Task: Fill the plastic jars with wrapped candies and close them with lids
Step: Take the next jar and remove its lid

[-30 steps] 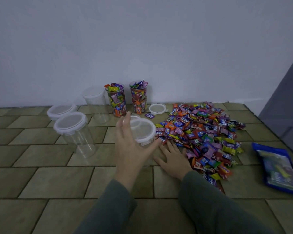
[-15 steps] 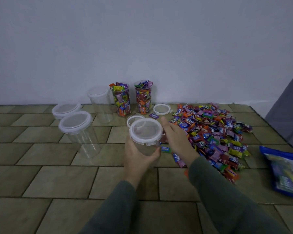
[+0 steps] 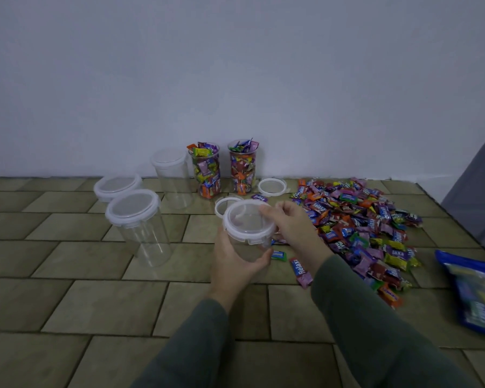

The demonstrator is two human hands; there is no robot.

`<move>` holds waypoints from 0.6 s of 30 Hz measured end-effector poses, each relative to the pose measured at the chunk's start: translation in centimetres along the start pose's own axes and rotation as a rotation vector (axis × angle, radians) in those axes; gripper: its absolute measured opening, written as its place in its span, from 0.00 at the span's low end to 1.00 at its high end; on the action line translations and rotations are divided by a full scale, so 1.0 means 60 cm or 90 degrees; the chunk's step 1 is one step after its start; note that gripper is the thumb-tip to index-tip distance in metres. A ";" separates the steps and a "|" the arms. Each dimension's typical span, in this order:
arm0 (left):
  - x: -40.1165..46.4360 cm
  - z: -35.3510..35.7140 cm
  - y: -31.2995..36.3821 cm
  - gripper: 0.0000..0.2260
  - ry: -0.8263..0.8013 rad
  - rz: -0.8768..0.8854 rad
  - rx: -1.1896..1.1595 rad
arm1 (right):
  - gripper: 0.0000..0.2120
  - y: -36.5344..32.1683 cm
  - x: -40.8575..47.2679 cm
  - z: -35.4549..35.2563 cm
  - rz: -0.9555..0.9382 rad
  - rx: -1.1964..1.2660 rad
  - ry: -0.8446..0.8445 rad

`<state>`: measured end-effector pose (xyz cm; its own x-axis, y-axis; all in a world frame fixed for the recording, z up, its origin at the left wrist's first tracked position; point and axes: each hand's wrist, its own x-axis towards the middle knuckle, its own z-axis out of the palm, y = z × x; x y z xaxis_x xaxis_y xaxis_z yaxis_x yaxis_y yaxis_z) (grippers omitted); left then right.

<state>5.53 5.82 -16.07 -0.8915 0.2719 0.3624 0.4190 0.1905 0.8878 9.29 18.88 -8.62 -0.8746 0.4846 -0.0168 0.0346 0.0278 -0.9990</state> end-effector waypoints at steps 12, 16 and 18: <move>0.038 -0.025 -0.009 0.39 -0.201 -0.090 0.035 | 0.18 -0.097 0.112 0.062 -0.033 -0.758 -0.249; 0.041 -0.023 -0.014 0.37 -0.214 -0.125 0.048 | 0.19 -0.098 0.104 0.062 -0.086 -0.745 -0.256; 0.039 -0.022 -0.013 0.36 -0.216 -0.123 0.052 | 0.18 -0.107 0.090 0.070 -0.224 -0.759 -0.225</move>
<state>2.91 5.03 -15.56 -0.8535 0.5171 0.0639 0.2729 0.3391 0.9003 2.31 17.66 -2.49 -0.9981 0.0407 0.0452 0.0251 0.9530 -0.3018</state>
